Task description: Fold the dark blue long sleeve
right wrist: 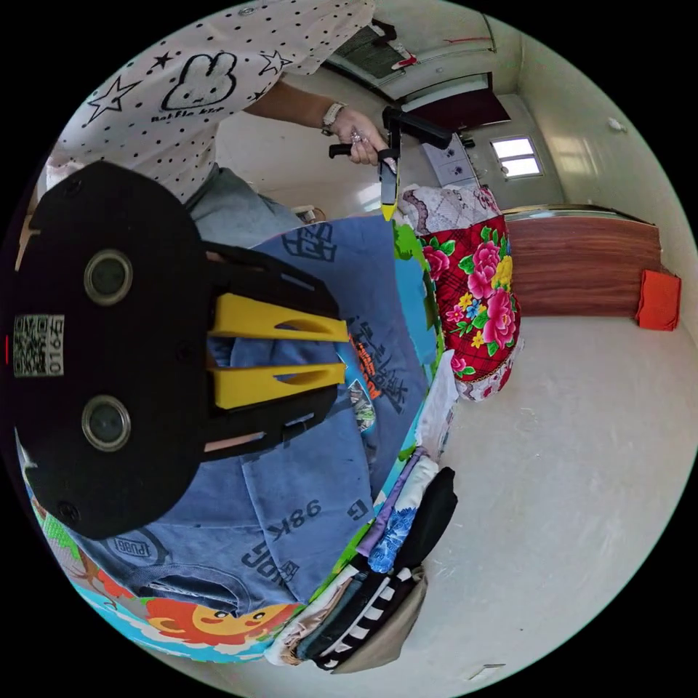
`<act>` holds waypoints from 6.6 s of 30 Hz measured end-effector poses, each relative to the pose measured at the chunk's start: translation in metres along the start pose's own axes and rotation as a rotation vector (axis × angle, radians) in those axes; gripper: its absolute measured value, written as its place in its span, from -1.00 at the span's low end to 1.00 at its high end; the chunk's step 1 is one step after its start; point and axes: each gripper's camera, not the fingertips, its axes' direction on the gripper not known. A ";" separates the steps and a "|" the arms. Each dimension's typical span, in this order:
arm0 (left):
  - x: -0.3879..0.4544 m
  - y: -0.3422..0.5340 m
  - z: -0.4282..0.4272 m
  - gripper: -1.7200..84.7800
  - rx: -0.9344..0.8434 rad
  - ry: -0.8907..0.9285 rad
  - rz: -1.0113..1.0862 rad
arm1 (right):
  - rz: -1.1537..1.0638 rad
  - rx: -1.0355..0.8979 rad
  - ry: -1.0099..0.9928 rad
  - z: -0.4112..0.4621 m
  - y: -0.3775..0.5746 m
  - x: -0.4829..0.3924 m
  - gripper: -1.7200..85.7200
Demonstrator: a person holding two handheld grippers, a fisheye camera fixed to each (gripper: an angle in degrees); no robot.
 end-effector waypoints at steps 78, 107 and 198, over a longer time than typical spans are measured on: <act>0.266 -0.027 0.050 -0.98 0.116 0.679 0.649 | -0.095 -0.554 0.309 0.304 -0.401 0.218 -0.95; 0.481 0.060 0.404 -0.96 -0.440 0.644 0.627 | 0.146 -0.623 0.367 0.282 -0.014 0.426 -0.89; 0.213 0.071 0.241 -0.79 -0.076 0.171 0.601 | -0.094 0.140 0.110 -0.010 0.139 0.071 -0.94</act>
